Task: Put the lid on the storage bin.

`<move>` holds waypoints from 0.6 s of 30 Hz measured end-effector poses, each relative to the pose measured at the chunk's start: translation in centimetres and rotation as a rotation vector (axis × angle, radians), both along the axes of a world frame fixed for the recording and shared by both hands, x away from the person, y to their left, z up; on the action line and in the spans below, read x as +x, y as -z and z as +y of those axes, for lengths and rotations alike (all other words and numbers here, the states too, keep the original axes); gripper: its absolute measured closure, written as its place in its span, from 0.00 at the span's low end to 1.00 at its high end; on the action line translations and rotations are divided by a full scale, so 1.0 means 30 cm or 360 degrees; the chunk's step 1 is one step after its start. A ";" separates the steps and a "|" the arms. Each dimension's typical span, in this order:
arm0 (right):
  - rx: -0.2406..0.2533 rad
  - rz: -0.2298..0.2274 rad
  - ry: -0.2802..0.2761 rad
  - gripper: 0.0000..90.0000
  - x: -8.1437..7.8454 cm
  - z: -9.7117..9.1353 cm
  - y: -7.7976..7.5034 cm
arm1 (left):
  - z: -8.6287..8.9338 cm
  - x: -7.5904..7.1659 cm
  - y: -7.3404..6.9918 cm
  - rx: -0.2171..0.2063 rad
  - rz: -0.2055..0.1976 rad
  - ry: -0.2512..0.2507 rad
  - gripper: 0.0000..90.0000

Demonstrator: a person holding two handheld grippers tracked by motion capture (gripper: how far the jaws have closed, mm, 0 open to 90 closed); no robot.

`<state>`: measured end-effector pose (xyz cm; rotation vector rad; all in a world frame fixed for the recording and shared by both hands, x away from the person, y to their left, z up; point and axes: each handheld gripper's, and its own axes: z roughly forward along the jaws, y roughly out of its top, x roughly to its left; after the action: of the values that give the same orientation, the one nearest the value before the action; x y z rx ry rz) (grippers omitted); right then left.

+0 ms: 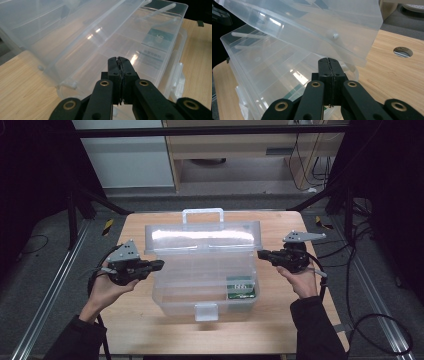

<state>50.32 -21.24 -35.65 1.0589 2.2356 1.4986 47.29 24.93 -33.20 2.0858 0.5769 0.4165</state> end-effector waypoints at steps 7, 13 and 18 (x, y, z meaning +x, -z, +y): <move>-0.0013 -0.0001 -0.0004 1.00 -0.005 0.000 0.001 | 0.022 0.003 0.007 -0.0015 0.0006 -0.0030 0.99; -0.0009 0.0026 -0.0005 1.00 -0.013 -0.009 0.014 | 0.049 0.006 0.016 -0.0034 0.0009 -0.0066 0.99; -0.0023 0.0029 0.0000 1.00 -0.026 -0.020 0.024 | 0.069 0.001 0.034 -0.0044 0.0034 -0.0083 0.99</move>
<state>49.54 -21.85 -36.37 1.0728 2.2552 1.4765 47.33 26.99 -34.23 2.0545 0.6475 0.4143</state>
